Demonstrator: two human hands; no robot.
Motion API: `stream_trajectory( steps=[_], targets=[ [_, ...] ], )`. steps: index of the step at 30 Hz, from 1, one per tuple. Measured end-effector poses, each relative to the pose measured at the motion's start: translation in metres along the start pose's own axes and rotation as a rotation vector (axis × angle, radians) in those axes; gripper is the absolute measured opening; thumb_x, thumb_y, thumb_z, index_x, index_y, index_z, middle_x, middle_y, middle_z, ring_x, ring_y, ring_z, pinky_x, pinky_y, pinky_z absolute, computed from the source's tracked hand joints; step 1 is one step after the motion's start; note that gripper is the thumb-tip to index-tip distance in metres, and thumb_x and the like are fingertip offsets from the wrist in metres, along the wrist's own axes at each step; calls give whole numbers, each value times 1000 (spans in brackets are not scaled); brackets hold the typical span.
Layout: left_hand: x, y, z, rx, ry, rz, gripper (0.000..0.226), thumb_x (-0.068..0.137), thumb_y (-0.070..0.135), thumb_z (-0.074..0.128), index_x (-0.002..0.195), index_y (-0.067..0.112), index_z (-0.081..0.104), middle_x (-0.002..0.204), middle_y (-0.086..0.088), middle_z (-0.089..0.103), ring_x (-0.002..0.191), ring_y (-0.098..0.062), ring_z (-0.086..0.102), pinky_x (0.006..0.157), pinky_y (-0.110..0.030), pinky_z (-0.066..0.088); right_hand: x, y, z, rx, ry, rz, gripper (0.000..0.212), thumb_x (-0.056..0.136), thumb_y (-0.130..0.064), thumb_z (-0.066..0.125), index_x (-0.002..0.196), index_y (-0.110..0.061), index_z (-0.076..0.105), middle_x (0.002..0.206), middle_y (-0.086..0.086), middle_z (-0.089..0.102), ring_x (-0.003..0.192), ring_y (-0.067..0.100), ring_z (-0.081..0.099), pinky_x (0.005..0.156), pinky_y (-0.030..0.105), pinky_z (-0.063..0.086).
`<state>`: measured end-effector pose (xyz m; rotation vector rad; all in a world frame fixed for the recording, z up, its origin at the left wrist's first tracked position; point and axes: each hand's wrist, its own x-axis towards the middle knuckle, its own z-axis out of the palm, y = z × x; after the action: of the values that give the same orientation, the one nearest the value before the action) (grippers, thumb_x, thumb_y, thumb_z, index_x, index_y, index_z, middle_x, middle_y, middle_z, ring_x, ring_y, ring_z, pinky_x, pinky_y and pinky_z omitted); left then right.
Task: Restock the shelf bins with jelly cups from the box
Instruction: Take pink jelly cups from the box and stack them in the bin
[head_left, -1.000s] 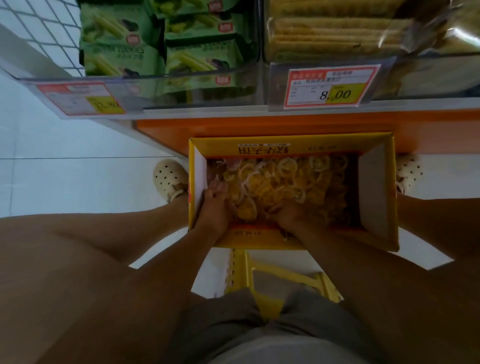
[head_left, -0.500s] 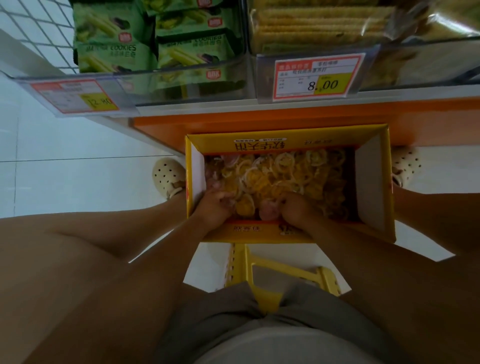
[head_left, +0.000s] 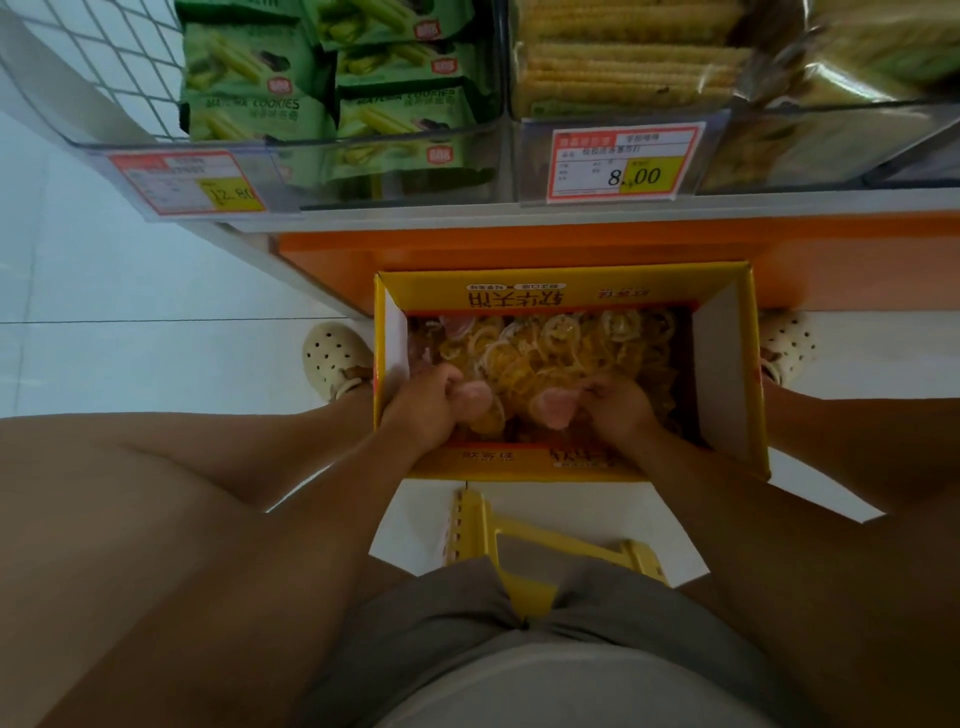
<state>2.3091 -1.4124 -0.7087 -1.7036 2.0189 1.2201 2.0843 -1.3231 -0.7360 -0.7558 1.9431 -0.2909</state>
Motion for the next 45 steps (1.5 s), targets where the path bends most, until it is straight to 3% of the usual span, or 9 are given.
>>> stream_trajectory(
  steps=[4,7,14,19,24,29,36,40,45],
  targets=[
    [-7,6,-10,-208,-21,-10,34,99,37,50,127,18,54,112,-1,61,86,-14,59,68,-25,46,-5,-7,-12,4,72,-7,19,99,-16,48,106,-9,64,107,9,66,96,24,64,66,19,45],
    [-12,9,-9,-541,-64,-97,21,100,27,48,118,22,59,116,-2,60,95,-15,58,79,-28,50,-10,-17,-20,131,120,-46,16,99,-17,51,104,-8,64,96,3,64,73,7,58,47,6,39],
    [-27,23,-6,-1216,-313,-375,20,94,31,57,104,15,63,108,-11,62,97,-23,61,82,-44,57,-33,-51,1,225,-23,-232,9,93,-15,60,95,-9,67,95,8,70,81,19,67,74,29,56],
    [-29,13,-9,-1162,-292,-387,57,77,35,80,124,17,54,128,-8,61,109,-21,63,80,-38,59,-42,-69,16,457,-309,-157,11,90,-13,64,97,-5,68,95,12,72,84,17,70,74,22,58],
    [-32,2,-23,-1267,-324,-326,51,82,21,75,128,14,54,119,-9,64,103,-21,66,79,-33,57,-38,-90,23,485,-569,-134,5,89,-10,64,89,-10,69,90,8,74,87,18,71,79,27,57],
    [-40,-6,-23,-1353,-304,-293,29,88,-2,62,111,15,57,94,-10,61,86,-18,64,72,-29,56,-21,-101,28,458,-359,-56,6,92,-15,56,88,-13,59,65,4,56,60,18,56,56,30,52],
    [-41,-3,-14,-1282,-233,-404,17,91,1,57,105,9,57,102,-14,57,97,-24,63,79,-36,59,-12,-93,48,390,-368,52,13,96,-13,52,98,-23,61,81,5,64,67,16,62,62,29,55],
    [-38,0,-13,-1250,-169,-462,14,93,-3,51,96,9,58,102,-14,57,101,-28,61,82,-39,57,10,-81,57,148,-59,-115,2,91,-17,63,92,-18,65,103,4,68,93,19,64,82,34,53],
    [-50,0,-19,-1188,-146,-390,19,98,-1,41,94,6,59,89,-13,58,87,-27,62,82,-37,54,32,-101,71,-316,-145,-436,53,88,-27,65,138,-26,48,140,5,51,124,25,51,101,35,43]
  ],
)
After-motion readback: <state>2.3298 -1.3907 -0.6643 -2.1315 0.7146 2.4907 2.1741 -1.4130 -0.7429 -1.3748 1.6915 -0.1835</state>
